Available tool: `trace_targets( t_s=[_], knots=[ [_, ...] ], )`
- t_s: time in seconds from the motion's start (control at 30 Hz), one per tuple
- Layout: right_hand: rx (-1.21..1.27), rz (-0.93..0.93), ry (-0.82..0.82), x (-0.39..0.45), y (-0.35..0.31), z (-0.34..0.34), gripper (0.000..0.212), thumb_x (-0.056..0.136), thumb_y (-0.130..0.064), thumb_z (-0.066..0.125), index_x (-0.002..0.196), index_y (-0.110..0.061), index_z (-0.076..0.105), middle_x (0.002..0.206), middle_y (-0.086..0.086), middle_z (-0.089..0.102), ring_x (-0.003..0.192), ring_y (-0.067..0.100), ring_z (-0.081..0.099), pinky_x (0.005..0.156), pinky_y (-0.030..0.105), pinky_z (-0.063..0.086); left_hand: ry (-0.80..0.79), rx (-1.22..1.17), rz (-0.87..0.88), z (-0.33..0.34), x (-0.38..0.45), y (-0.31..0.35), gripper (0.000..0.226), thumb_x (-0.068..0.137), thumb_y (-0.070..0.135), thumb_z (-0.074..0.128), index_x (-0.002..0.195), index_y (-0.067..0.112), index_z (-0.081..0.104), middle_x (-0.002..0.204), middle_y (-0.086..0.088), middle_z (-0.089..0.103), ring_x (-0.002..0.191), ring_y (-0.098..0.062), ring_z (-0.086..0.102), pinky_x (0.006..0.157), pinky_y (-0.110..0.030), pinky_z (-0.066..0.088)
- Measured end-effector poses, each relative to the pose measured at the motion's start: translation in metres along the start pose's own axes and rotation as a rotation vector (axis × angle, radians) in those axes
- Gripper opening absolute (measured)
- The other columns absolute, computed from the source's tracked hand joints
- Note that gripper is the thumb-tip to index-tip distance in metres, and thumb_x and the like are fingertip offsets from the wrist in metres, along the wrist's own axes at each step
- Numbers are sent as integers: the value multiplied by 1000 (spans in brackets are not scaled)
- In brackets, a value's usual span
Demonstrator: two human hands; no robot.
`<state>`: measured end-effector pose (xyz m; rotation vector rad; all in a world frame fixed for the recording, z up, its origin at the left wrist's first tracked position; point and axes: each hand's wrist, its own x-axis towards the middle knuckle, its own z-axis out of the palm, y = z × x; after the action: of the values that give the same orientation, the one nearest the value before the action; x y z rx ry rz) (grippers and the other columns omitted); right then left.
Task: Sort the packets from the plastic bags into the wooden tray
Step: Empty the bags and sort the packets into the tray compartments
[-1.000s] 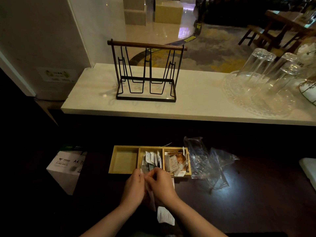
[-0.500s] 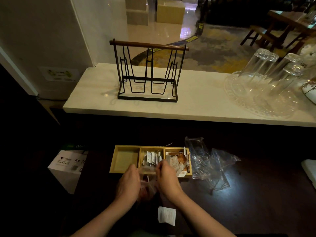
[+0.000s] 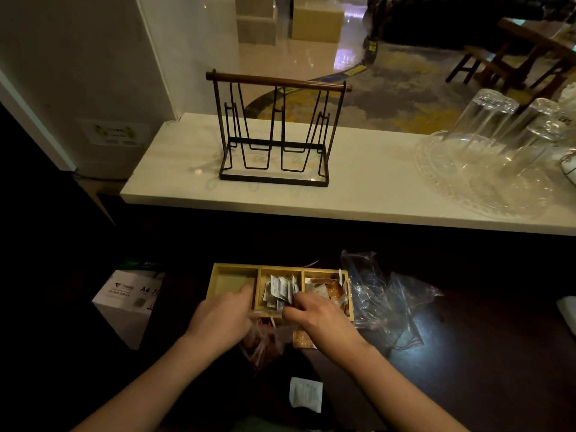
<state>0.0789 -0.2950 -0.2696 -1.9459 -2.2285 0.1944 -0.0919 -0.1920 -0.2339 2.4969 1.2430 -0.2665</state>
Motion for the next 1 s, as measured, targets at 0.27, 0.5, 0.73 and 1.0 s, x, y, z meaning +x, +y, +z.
trace_targets(
  t_s=[0.27,0.5,0.73,1.0],
  knots=[
    [275,161,-39,-7,4,2,13,82,-21,62,76,-20,52,82,-15,40,73,0,37,67,11,30,-66,-423,-163,10,0,-12,12,83,21,56,75,27,50,75,2,63,71,-20,64,67,-43,56],
    [283,68,102,3,-33,-11,26,91,-30,50,114,-20,52,110,-1,54,95,13,56,77,26,52,4,-536,-185,9,0,-7,17,83,20,60,73,25,48,71,2,61,67,-17,60,65,-37,50],
    [408,182,29,31,-60,9,49,88,-12,59,133,-21,39,112,7,65,94,23,67,71,29,52,-7,-1201,-195,20,-6,-23,6,91,9,54,88,14,53,66,-1,64,57,-13,57,51,-26,48],
    [696,15,214,75,-72,-36,13,87,-13,65,99,-9,68,88,10,73,80,20,70,73,35,57,-375,-1624,-766,76,-21,-65,58,92,57,31,108,8,58,104,-22,65,90,-38,61,67,-44,53]
  ],
)
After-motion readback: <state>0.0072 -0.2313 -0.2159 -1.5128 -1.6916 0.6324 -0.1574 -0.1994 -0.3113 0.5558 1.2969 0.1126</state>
